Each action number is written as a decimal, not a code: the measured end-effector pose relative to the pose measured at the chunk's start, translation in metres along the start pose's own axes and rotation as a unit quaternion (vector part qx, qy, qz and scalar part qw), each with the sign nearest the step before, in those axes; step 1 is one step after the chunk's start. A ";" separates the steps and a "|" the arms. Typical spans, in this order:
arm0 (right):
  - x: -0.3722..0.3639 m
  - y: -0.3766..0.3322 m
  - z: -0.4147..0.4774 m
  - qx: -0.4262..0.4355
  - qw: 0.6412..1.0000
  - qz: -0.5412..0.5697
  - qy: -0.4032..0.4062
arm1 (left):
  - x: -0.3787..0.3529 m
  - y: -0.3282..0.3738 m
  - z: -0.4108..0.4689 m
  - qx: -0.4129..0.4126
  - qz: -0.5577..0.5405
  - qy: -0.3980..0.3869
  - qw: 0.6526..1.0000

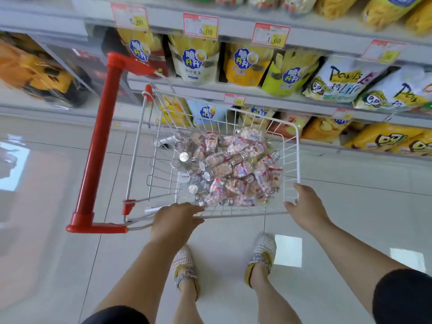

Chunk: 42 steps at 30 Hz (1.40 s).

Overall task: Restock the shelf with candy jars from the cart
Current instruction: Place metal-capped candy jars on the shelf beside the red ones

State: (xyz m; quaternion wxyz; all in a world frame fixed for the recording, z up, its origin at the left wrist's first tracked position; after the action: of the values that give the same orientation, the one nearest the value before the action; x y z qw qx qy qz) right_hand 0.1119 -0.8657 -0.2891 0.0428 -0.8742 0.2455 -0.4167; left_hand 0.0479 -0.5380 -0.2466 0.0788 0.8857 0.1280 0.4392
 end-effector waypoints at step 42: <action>-0.158 -0.266 0.057 0.004 0.995 -0.067 -0.071 | 0.035 -0.227 0.156 0.188 -0.481 0.041 0.855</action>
State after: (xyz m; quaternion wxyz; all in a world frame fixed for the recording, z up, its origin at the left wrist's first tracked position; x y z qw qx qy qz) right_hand 0.1756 -0.5668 -0.3636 0.0354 -0.9158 0.1811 -0.3566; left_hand 0.1569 -0.3157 -0.3714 0.1064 0.6929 0.6213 0.3500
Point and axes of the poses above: each hand's wrist, its own z-axis towards the middle knuckle, its own x-axis out of the back of the hand, y = z × x, the point moved 9 cm from there along z, towards the middle knuckle, and after that the axes turned 2 degrees about -y, right-handed, at the moved point
